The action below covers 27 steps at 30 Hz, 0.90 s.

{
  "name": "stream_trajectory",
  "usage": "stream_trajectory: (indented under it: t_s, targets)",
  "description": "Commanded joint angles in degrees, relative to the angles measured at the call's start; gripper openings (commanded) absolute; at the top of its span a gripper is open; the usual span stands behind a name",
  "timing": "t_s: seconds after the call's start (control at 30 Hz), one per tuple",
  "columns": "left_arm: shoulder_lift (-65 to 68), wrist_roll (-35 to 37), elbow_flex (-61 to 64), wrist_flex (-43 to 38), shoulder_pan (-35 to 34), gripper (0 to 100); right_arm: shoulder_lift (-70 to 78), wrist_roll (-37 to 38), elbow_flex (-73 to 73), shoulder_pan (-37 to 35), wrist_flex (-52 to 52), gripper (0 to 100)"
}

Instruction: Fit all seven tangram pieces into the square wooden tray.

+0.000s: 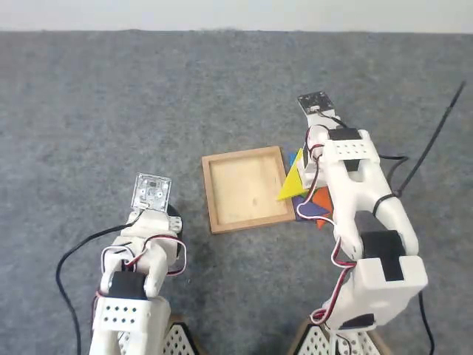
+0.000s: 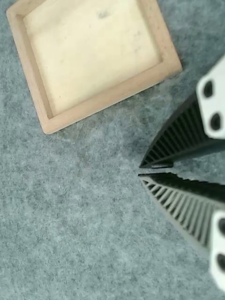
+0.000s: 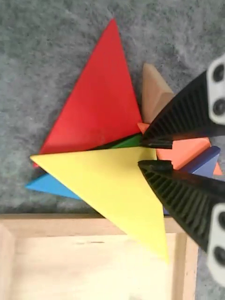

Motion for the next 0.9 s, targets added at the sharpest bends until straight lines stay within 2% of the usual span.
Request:
stream_trajectory:
  t_s: [0.0, 0.27, 0.63, 0.87]
  targets:
    - [-0.7, 0.35, -0.48, 0.26, -0.18, 2, -3.21, -0.53, -0.18, -0.75, -0.66, 6.6]
    - [-0.7, 0.35, -0.48, 0.26, -0.18, 2, -3.12, -0.18, -0.18, -0.31, -0.66, 6.6]
    - [-0.7, 0.35, -0.48, 0.26, -0.18, 2, -3.03, 0.0, -0.26, 7.08, -4.0, 6.6]
    - [-0.7, 0.35, -0.48, 0.26, -0.18, 2, 2.42, 0.09, -0.53, 3.82, -6.11, 6.6]
